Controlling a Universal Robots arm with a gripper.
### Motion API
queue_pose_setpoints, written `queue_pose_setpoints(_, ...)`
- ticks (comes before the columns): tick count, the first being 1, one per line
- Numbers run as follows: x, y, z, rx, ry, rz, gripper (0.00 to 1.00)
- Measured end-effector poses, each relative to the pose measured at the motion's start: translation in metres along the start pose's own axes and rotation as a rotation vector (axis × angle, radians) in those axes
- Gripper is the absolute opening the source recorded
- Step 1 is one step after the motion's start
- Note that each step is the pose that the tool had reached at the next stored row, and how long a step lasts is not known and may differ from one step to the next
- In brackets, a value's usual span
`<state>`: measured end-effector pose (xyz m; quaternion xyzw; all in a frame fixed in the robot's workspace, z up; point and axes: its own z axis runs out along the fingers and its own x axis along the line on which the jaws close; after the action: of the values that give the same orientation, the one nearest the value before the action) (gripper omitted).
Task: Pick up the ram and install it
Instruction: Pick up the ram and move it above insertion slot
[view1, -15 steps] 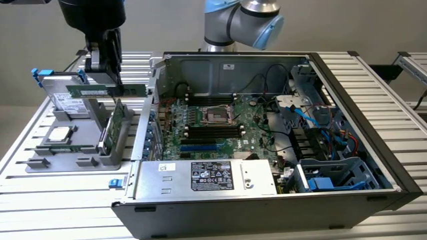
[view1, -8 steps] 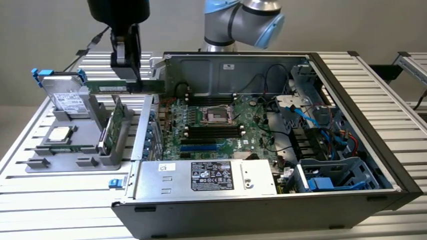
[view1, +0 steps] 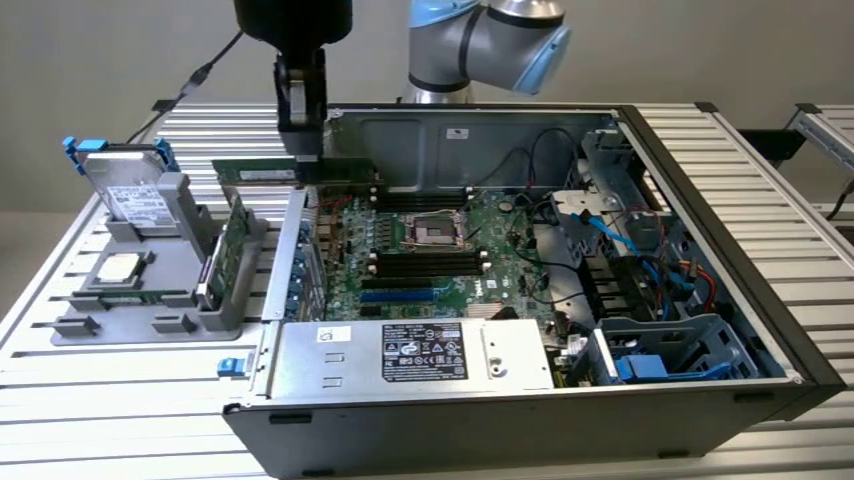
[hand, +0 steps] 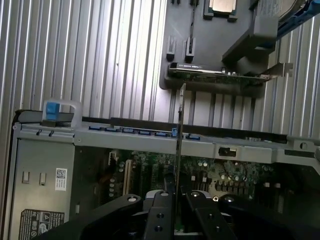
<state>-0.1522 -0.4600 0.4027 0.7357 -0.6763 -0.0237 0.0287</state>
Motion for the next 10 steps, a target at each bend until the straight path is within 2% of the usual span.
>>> queue_pose_setpoints(10,0.004,-0.0451,-0.0033,-0.0012,0.0005,-0.011,0.14)
